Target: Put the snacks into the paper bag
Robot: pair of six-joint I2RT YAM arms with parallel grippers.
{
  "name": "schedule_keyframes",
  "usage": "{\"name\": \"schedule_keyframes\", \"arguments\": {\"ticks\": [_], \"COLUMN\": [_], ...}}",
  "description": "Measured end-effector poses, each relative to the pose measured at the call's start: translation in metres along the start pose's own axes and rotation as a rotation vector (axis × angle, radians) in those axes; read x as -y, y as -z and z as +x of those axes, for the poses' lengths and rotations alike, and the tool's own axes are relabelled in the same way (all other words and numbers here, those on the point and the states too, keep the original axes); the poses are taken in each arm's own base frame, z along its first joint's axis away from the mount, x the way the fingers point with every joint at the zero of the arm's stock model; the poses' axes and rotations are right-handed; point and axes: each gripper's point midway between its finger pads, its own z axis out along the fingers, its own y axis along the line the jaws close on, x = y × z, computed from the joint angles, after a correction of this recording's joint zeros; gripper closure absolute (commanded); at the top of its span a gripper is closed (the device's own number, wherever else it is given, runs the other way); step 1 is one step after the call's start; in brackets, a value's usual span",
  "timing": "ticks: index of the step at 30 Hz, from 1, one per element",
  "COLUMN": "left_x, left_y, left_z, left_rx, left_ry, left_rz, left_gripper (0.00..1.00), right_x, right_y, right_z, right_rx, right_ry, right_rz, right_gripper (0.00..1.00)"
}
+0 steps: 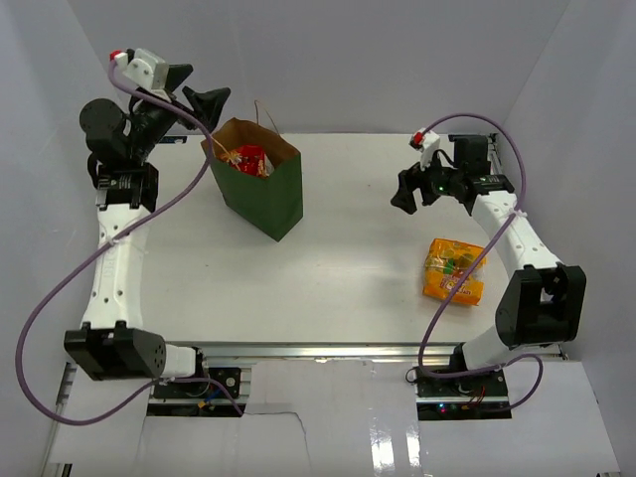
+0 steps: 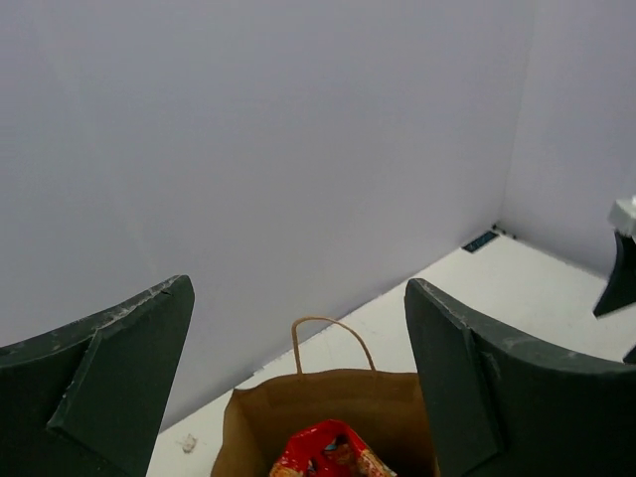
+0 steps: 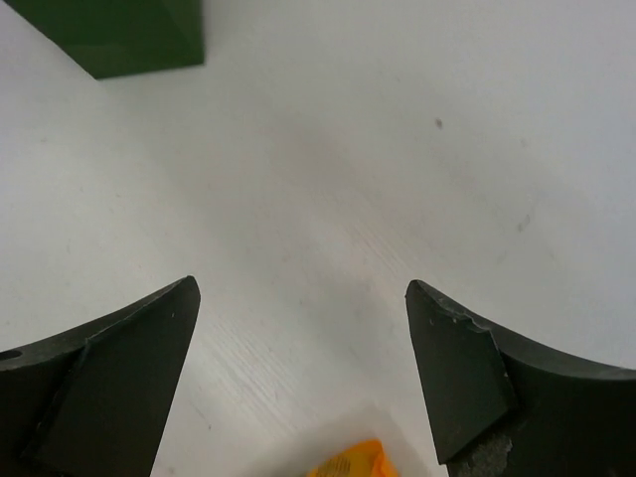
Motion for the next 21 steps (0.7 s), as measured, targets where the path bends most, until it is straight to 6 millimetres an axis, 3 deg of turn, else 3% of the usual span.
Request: {"name": "schedule_keyframes", "arguments": {"ticks": [2, 6, 10, 12, 15, 17, 21], "left_x": [0.000, 0.016, 0.046, 0.059, 0.072, 0.079, 0.093], "left_y": [0.016, 0.071, 0.127, 0.145, 0.164, 0.174, 0.191], "left_z": [-0.016, -0.040, -0.040, -0.037, -0.012, 0.018, 0.064], "left_rx": [0.024, 0.090, 0.125, 0.129, 0.085, 0.028, -0.066], "left_ry": [0.039, 0.115, 0.196, 0.231, 0.320, 0.384, 0.485], "left_rz": [-0.091, -0.274, -0.376, -0.395, -0.429, -0.453, -0.489], "left_gripper": [0.02, 0.02, 0.02, 0.02, 0.02, 0.02, 0.02], "right_x": [0.009, 0.022, 0.033, 0.036, 0.037, 0.039, 0.026], "right_y": [0.013, 0.037, 0.058, 0.069, 0.086, 0.092, 0.103], "right_z": [0.019, 0.054, 0.094, 0.116, 0.137, 0.147, 0.182], "right_rx": [-0.064, -0.205, -0.360, -0.440, -0.527, -0.554, -0.640], "right_ry": [-0.040, -0.101, -0.162, -0.196, -0.256, -0.292, -0.396], "right_rz": [0.076, 0.262, 0.427, 0.494, 0.577, 0.613, 0.623], "right_gripper": [0.10, 0.10, 0.10, 0.10, 0.10, 0.10, 0.10]}}
